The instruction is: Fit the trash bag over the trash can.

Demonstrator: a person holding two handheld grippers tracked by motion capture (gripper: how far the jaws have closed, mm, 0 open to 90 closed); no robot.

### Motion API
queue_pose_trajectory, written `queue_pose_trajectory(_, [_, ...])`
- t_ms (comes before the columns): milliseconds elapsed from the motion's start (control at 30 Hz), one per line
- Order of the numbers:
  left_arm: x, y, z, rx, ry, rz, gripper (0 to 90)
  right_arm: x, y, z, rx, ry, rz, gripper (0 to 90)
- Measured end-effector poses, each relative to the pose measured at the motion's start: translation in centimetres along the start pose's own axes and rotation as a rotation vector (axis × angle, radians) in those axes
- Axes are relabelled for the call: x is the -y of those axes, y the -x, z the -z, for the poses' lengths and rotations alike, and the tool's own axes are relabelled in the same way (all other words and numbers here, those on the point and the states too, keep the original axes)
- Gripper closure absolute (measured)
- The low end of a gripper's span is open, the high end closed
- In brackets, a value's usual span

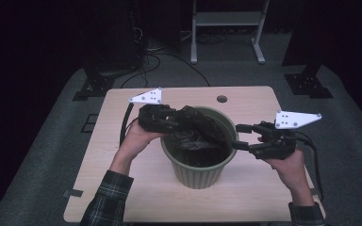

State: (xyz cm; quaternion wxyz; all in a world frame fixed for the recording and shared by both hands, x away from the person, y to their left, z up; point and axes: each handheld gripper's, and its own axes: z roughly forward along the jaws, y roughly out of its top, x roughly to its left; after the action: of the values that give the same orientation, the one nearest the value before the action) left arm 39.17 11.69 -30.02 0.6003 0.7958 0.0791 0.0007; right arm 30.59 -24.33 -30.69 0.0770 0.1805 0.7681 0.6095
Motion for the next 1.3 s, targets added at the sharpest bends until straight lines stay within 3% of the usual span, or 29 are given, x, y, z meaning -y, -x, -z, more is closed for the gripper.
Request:
queue_pose_trajectory(433, [0.0, 0.1, -0.1, 0.002, -0.002, 0.000, 55.1, -1.9, -0.8, -2.6, -0.094, 0.011, 0.035, 55.3])
queue_pose_trajectory(567, [0.1, 0.1, -0.2, 0.005, -0.007, 0.001, 54.0, -2.0, -0.8, -3.1, -0.094, 0.012, 0.049, 74.2])
queue_pose_trajectory(700, [0.1, 0.3, 0.1, -0.014, -0.012, 0.000, 43.7, -1.9, -0.4, -3.1, -0.087, 0.009, 0.040, 89.9])
queue_pose_trajectory(800, [0.1, 0.7, 1.1, -0.027, 0.012, -0.006, 36.3, -1.8, 0.0, -3.0, -0.071, 0.008, 0.027, 90.0])
queue_pose_trajectory(1000, [-0.1, 1.6, 3.7, -0.047, 0.049, -0.032, 29.6, -1.6, 0.5, -3.1, -0.041, -0.001, 0.015, 90.0])
queue_pose_trajectory(1300, [-0.1, 2.3, 6.4, -0.069, 0.097, -0.055, 30.2, -1.1, 1.5, -3.4, -0.011, -0.011, -0.018, 90.0])
